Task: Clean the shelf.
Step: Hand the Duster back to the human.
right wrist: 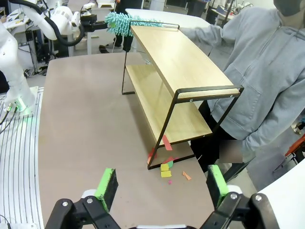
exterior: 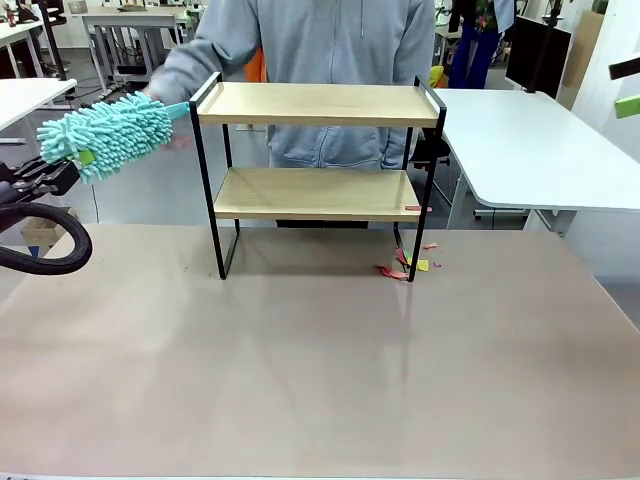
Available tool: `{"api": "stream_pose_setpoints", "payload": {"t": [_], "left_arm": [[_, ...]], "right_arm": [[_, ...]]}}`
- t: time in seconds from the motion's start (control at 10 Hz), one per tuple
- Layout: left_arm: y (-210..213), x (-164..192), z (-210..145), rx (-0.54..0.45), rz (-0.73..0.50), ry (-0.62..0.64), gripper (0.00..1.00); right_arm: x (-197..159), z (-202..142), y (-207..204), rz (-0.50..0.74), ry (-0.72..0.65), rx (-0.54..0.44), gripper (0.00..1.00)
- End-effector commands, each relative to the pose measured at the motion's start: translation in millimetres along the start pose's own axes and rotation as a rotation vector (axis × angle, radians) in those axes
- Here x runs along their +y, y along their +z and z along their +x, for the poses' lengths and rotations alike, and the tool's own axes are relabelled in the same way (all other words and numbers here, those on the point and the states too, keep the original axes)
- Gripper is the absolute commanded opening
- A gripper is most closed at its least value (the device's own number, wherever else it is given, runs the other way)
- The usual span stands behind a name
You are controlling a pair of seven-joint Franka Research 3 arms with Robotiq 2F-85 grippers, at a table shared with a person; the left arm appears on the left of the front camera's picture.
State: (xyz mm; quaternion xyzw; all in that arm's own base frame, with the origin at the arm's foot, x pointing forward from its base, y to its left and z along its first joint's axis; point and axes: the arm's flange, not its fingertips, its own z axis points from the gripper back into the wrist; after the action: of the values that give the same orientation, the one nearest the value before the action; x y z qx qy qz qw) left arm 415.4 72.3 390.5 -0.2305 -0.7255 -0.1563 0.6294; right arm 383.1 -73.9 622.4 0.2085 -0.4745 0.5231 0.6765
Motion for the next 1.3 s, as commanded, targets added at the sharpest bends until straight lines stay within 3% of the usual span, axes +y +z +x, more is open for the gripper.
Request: {"api": "stream_pose_setpoints", "payload": {"t": [0.0, 0.6, 0.7, 0.8, 0.9, 1.0, 1.1, 1.2], "left_arm": [[1, 0, 7, -0.004, -0.005, 0.008, 0.13], [1, 0, 7, -0.004, -0.005, 0.008, 0.13], [0, 0, 0, 0.000, -0.001, 0.000, 0.69], [13, -13, 38, -0.056, -0.041, 0.041, 0.69], [21, -13, 60, -0.059, -0.053, 0.104, 1.00], [30, -7, 85, -0.070, -0.059, 0.194, 0.74], [37, 7, 119, -0.106, -0.050, 0.276, 1.00], [48, 27, 159, -0.156, -0.041, 0.350, 1.00]], "right_arm": [[-1, 2, 3, 0.009, 0.006, 0.005, 1.00], [-1, 2, 3, 0.009, 0.006, 0.005, 1.00], [-1, 2, 3, 0.009, 0.006, 0.005, 1.00], [-1, 2, 3, 0.009, 0.006, 0.005, 1.00], [-1, 2, 3, 0.009, 0.006, 0.005, 1.00], [-1, 2, 3, 0.009, 0.006, 0.005, 1.00], [-1, 2, 3, 0.009, 0.006, 0.005, 1.00], [-1, 2, 3, 0.009, 0.006, 0.005, 1.00]]}}
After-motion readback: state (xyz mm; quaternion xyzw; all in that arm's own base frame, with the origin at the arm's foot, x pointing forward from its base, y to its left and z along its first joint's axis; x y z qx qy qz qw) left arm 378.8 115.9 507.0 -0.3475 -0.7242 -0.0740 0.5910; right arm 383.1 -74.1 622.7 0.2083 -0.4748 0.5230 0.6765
